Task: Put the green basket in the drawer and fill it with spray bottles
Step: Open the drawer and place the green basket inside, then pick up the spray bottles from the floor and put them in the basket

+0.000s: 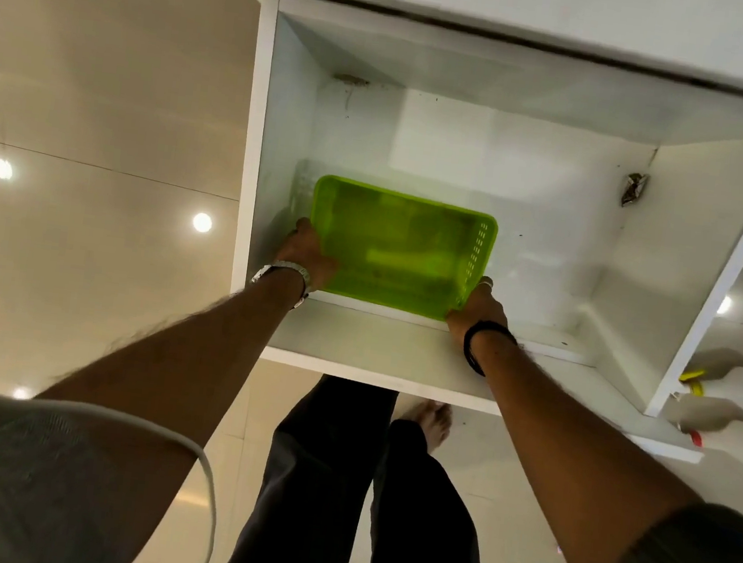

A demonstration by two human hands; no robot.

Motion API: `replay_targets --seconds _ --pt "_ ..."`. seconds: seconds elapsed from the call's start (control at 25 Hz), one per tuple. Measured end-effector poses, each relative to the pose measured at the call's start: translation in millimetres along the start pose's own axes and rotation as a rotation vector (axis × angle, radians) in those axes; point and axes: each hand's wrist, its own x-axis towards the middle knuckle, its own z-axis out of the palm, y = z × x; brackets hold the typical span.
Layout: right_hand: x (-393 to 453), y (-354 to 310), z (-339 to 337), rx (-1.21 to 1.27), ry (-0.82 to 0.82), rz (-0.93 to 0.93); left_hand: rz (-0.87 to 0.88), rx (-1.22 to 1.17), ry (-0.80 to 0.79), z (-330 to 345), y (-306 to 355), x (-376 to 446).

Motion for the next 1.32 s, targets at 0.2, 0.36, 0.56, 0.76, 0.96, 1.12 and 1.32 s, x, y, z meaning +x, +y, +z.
replay_targets --seconds 0.2,0.36,0.56,0.76,0.96,1.12,1.32 --pt "-26.0 1.5 -22.5 0.102 0.017 0.046 0.036 0.045 0.049 -7.2 2.3 -20.0" --pt "-95.5 19.6 -60.0 0.11 0.16 -0.155 0.252 0.205 0.191 -16.6 17.1 -79.4" --pt "-189.9 77.1 -94.7 -0.037 0.289 -0.382 0.627 0.633 0.149 5.6 65.4 -179.4" --pt "-249.7 194.7 -87.1 -0.088 0.372 -0.39 0.939 1.024 0.05 91.2 102.4 -262.2" --pt "-256.3 376.4 -71.7 -0.014 0.513 -0.14 1.2 1.263 0.11 231.5 156.9 -328.3" --pt "-245.7 520.9 -41.8 0.29 0.609 0.142 1.418 1.358 0.131 364.2 205.4 -370.0" --pt "-232.7 690.9 45.2 0.524 0.609 0.468 1.679 1.526 0.061 559.0 225.2 -420.9"
